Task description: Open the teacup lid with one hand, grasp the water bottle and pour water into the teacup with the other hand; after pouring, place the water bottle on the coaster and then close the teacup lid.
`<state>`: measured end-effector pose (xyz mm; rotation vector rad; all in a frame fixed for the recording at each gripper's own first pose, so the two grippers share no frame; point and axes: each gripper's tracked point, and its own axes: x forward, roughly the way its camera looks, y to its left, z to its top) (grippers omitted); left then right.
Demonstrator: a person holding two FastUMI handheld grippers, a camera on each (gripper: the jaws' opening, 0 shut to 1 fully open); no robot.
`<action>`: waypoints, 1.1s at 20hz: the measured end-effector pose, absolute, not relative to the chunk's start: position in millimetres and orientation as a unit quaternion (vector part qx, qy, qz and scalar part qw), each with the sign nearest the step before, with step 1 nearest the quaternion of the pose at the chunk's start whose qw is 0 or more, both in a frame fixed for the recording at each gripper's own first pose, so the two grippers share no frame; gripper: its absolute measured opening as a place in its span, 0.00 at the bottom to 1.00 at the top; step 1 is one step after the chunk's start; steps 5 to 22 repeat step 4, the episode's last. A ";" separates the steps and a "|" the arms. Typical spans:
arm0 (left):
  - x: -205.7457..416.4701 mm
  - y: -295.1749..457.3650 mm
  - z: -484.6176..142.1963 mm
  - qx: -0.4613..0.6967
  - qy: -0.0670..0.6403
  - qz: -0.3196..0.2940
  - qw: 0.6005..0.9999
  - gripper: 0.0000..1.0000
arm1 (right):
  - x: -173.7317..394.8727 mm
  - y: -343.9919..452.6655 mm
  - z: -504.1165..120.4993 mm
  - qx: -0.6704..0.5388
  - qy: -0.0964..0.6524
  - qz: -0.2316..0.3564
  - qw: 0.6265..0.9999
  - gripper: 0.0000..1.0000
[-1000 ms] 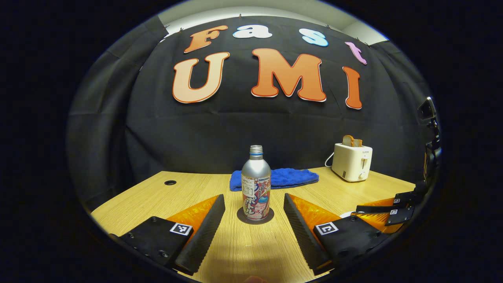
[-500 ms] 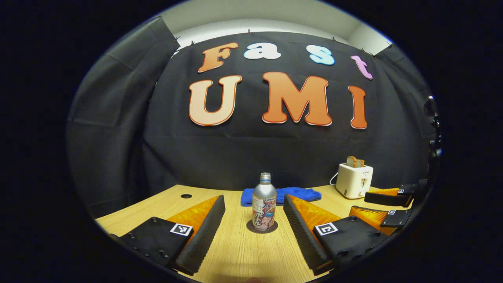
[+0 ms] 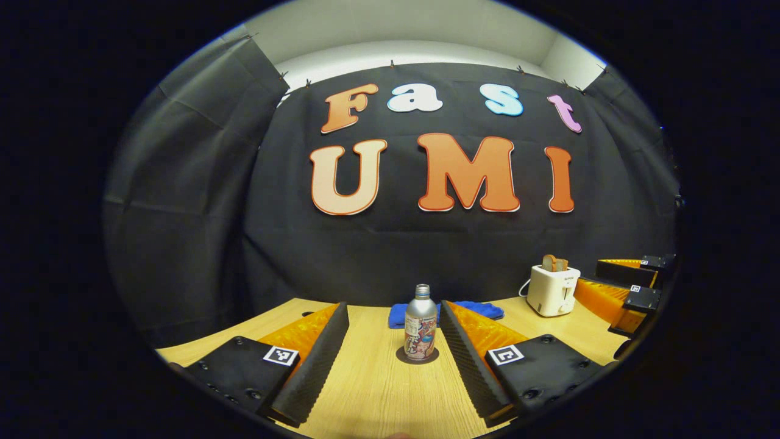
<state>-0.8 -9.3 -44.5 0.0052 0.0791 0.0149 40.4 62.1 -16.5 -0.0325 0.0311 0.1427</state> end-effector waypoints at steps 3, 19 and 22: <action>-8.8 -13.0 -31.4 -0.002 0.019 0.005 1.000 1.00 | 35.1 57.1 -9.9 -0.022 0.011 0.065 0.998 0.79; -10.2 -15.6 -29.9 -0.002 0.017 0.004 1.000 0.94 | 35.0 54.5 -8.6 -0.022 0.009 0.063 0.998 0.79; -10.2 -15.6 -29.9 -0.002 0.017 0.004 1.000 0.94 | 35.0 54.5 -8.6 -0.022 0.009 0.063 0.998 0.79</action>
